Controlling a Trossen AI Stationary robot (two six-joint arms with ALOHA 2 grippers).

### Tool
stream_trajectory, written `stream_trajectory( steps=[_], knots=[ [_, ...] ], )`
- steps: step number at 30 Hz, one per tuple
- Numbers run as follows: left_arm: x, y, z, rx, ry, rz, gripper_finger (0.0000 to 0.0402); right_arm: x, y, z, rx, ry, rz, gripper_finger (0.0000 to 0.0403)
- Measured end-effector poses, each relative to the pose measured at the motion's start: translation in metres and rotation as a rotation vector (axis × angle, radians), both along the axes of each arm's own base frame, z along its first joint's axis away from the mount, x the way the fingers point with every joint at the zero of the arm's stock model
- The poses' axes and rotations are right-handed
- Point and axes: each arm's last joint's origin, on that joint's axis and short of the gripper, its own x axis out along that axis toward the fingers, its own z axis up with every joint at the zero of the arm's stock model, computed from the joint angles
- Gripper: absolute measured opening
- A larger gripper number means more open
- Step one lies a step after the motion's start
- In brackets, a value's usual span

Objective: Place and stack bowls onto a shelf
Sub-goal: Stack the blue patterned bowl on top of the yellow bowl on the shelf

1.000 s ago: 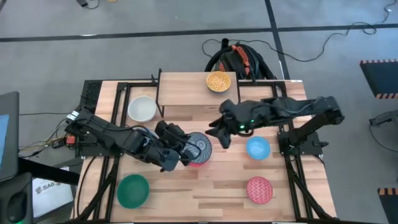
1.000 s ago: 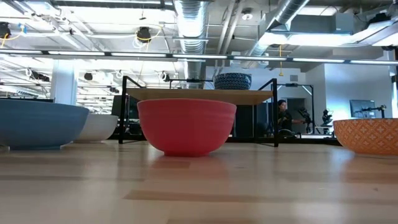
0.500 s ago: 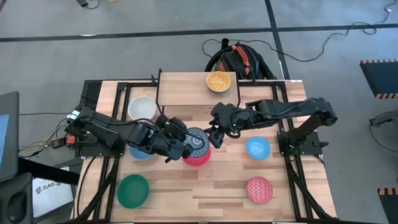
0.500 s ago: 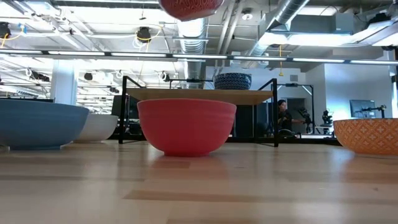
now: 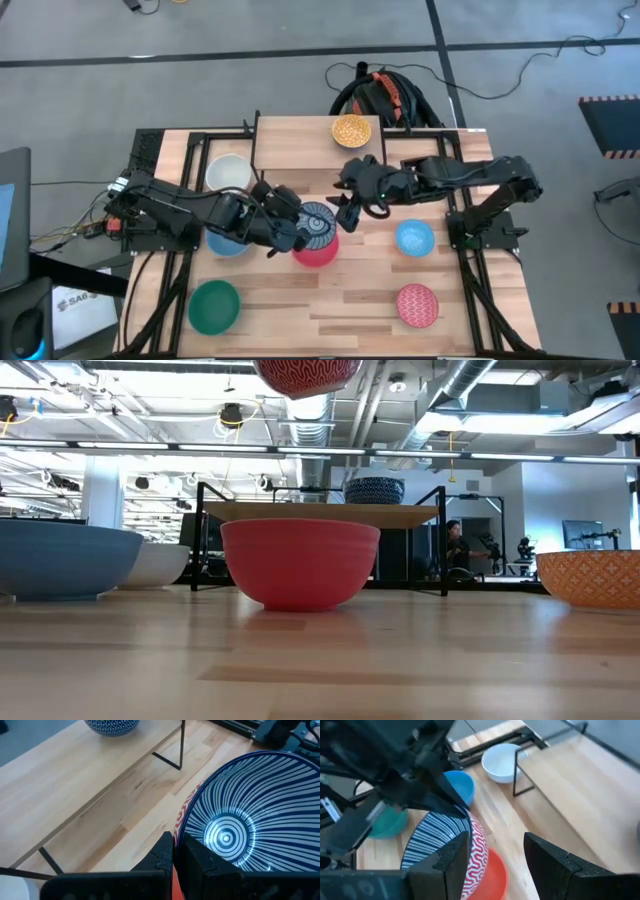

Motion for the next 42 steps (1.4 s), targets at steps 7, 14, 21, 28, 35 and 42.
stream_trajectory(
  steps=[7, 14, 21, 28, 35, 42],
  knots=[
    [0.001, 0.001, 0.001, 0.006, -0.011, 0.009, 0.0000, 0.007, 0.003, -0.004, -0.048, 0.026, 0.044, 0.0214],
    [0.002, 0.000, 0.002, 0.001, -0.028, 0.003, 0.0000, 0.017, 0.005, -0.020, -0.063, 0.113, 0.079, 0.0214],
    [0.000, 0.000, 0.001, 0.023, 0.012, -0.023, 0.0000, 0.018, 0.009, -0.022, -0.074, 0.118, 0.098, 0.0214],
    [-0.006, -0.004, 0.004, 0.085, 0.069, -0.102, 0.0000, 0.014, 0.012, -0.017, -0.055, 0.112, 0.197, 0.0214],
    [-0.011, -0.001, 0.010, 0.074, 0.039, -0.086, 0.0000, 0.020, 0.013, -0.026, -0.084, 0.159, 0.269, 0.0214],
    [-0.010, -0.002, 0.016, 0.016, -0.047, -0.055, 0.0000, 0.018, 0.011, -0.025, -0.115, 0.171, 0.234, 0.0214]
  ],
)
